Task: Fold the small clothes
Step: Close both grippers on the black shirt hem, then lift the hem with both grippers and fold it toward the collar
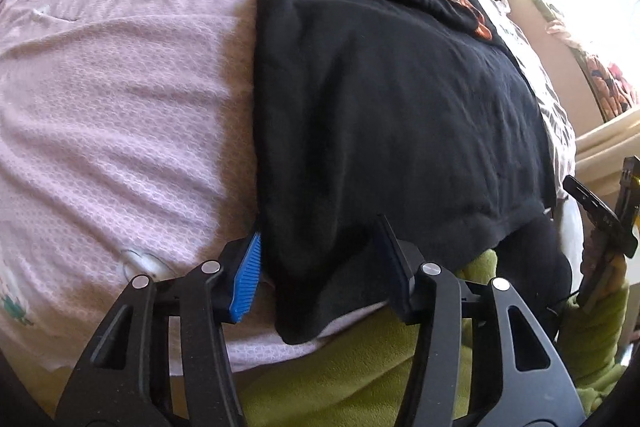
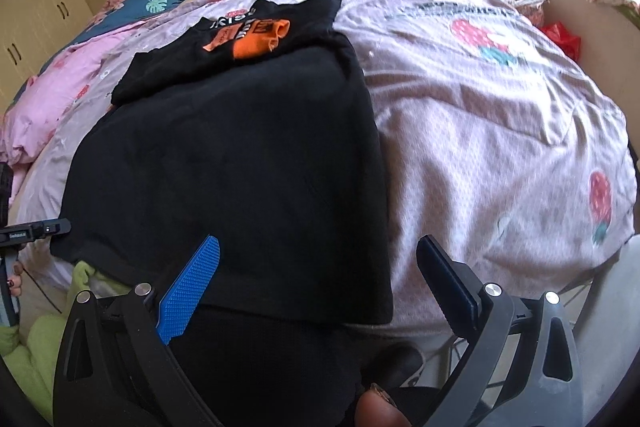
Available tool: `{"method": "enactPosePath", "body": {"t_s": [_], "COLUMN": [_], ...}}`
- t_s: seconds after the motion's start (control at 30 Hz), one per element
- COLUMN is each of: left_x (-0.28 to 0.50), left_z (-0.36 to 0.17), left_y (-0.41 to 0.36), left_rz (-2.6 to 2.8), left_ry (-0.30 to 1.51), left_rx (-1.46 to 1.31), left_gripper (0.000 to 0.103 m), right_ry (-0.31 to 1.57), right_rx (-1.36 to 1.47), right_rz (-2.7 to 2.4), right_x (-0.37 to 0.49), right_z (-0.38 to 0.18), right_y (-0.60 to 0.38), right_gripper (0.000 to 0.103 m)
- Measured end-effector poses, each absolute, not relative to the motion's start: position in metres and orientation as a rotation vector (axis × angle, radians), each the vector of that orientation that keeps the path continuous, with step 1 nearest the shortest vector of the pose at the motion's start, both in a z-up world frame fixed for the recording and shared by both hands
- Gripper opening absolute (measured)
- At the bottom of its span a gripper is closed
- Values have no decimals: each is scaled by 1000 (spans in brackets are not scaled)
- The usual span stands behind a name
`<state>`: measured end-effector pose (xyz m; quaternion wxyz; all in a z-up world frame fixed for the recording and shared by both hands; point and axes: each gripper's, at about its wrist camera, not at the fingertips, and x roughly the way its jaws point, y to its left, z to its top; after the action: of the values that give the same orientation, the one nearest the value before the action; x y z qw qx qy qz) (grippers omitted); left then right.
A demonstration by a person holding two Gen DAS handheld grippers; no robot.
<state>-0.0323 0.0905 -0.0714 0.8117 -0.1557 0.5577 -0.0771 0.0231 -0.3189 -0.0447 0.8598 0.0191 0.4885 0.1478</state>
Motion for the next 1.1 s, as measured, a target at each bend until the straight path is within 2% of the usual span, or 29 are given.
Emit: {"method": "enactPosePath", "body": {"t_s": [0.1, 0.2, 0.37, 0.4, 0.43, 0.53, 0.6, 0.67, 0.87, 1.1], "left_x": [-34, -36, -35, -35, -34, -34, -35, -38, -38, -36], "left_z": [-73, -74, -77, -78, -78, -79, -78, -74, -57, -2], "left_y": [89, 92, 91, 92, 92, 93, 95, 98, 107, 119], "left_rz": [-168, -168, -164, -163, -164, -164, -141, -145, -190, -220], "left_ry": [1193, 1192, 1190, 1189, 1188, 1178, 1172, 1157, 1117, 963], "left_rx": [-330, -339, -335, -340, -341, -340, -335, -345, -385, -386], "left_gripper": [44, 44, 44, 44, 44, 44, 34, 8, 4, 4], "right_ry": [1051, 1074, 1120, 1133, 1141, 1158, 1143, 1112, 997, 874], "right_rx": [41, 51, 60, 66, 72, 54, 24, 13, 84, 130], "right_rz": [312, 319, 301, 301, 300, 301, 300, 322, 393, 412], "right_x": [22, 21, 24, 25, 25, 24, 20, 15, 9, 23], "right_z": [-51, -57, -69, -72, -75, -79, -73, -64, -24, 24], "right_y": [-321, -323, -328, -329, -330, -328, -328, -329, -341, -344], "right_gripper": [96, 77, 62, 56, 43, 24, 13, 9, 9, 9]}}
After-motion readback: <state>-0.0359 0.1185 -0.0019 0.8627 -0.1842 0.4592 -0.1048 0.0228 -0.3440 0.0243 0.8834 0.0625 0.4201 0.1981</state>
